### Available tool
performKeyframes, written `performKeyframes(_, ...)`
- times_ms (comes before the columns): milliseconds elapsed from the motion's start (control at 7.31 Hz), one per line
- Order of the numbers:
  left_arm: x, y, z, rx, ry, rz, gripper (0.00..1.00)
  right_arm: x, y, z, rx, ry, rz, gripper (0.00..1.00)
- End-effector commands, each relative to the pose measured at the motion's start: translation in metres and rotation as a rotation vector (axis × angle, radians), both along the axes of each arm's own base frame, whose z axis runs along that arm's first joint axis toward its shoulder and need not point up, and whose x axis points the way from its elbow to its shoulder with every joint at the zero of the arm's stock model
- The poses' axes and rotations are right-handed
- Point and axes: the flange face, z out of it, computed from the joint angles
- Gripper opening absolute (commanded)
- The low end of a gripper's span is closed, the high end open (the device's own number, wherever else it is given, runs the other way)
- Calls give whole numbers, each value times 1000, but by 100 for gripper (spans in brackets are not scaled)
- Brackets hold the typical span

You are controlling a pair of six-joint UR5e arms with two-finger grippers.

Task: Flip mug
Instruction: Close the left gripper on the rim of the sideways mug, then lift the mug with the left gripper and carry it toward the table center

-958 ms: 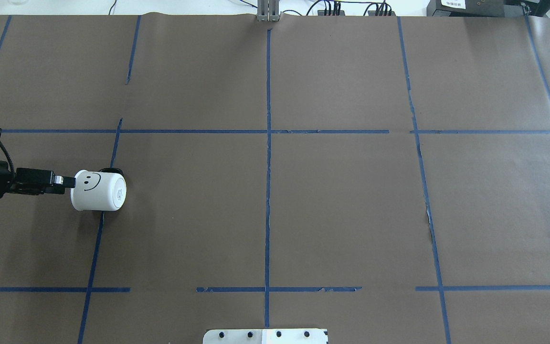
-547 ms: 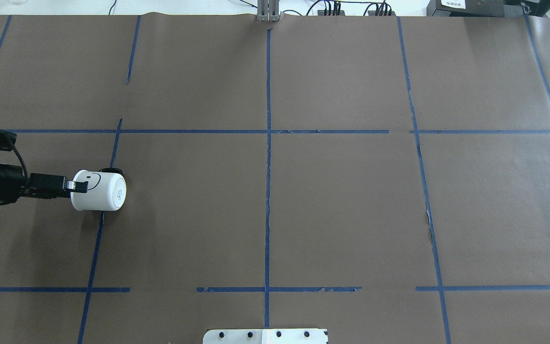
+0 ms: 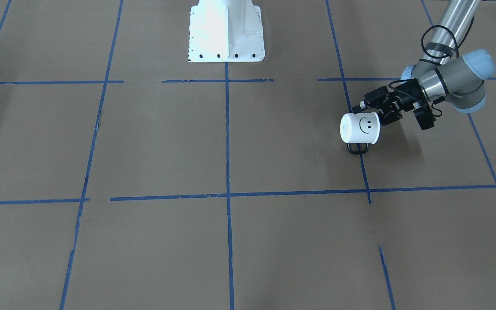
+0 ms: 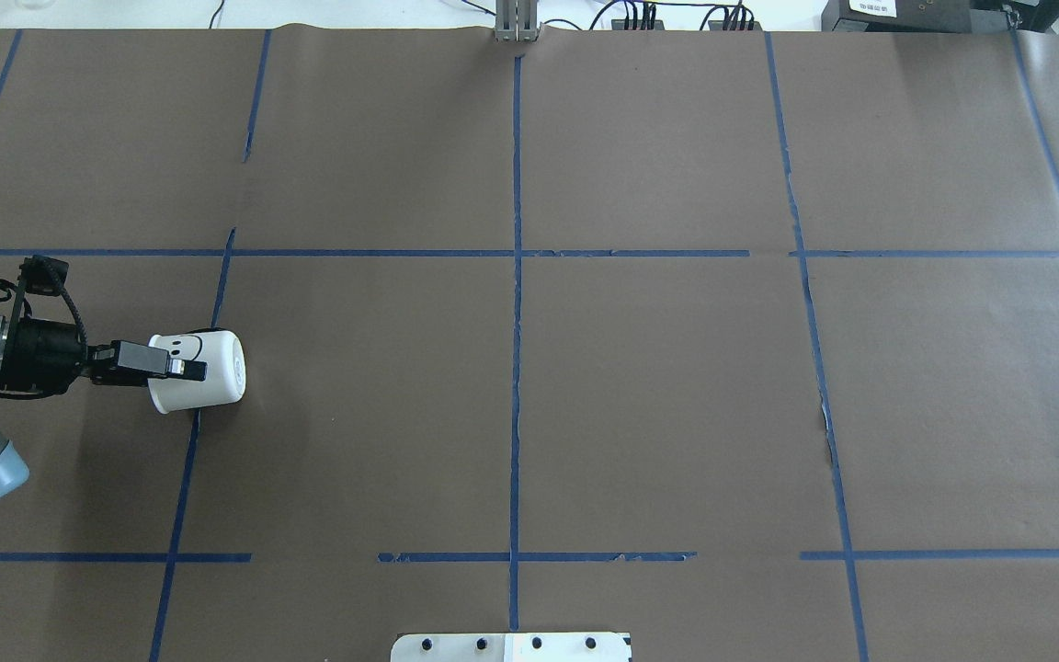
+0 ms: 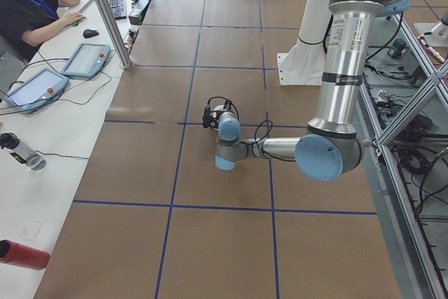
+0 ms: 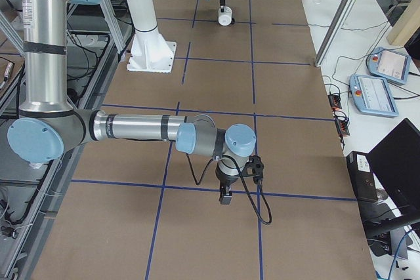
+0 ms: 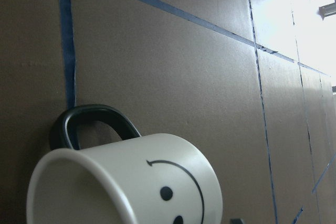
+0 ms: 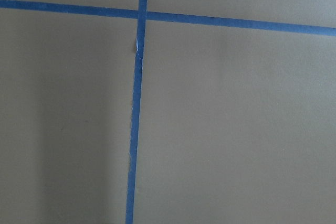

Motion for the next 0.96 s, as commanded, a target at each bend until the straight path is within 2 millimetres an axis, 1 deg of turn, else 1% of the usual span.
performKeyframes(0, 10, -10, -33, -54, 55, 21, 0, 0, 0, 0, 0, 0, 0, 100)
performKeyframes(137, 14, -14, -55, -81, 91, 31, 0, 0, 0, 0, 0, 0, 0, 100)
performKeyframes(274, 19, -19, -73, -94, 107, 37, 0, 0, 0, 0, 0, 0, 0, 100)
performKeyframes(411, 31, -29, -84, -144, 54, 45, 0, 0, 0, 0, 0, 0, 0, 100)
performKeyframes(547, 49, -45, -116, -228, -34, 44, 0, 0, 0, 0, 0, 0, 0, 100)
performKeyframes(684, 66, -59, -161, -308, -114, 38, 0, 0, 0, 0, 0, 0, 0, 100)
performKeyframes(821, 82, -75, -200, -375, -181, 25, 0, 0, 0, 0, 0, 0, 0, 100)
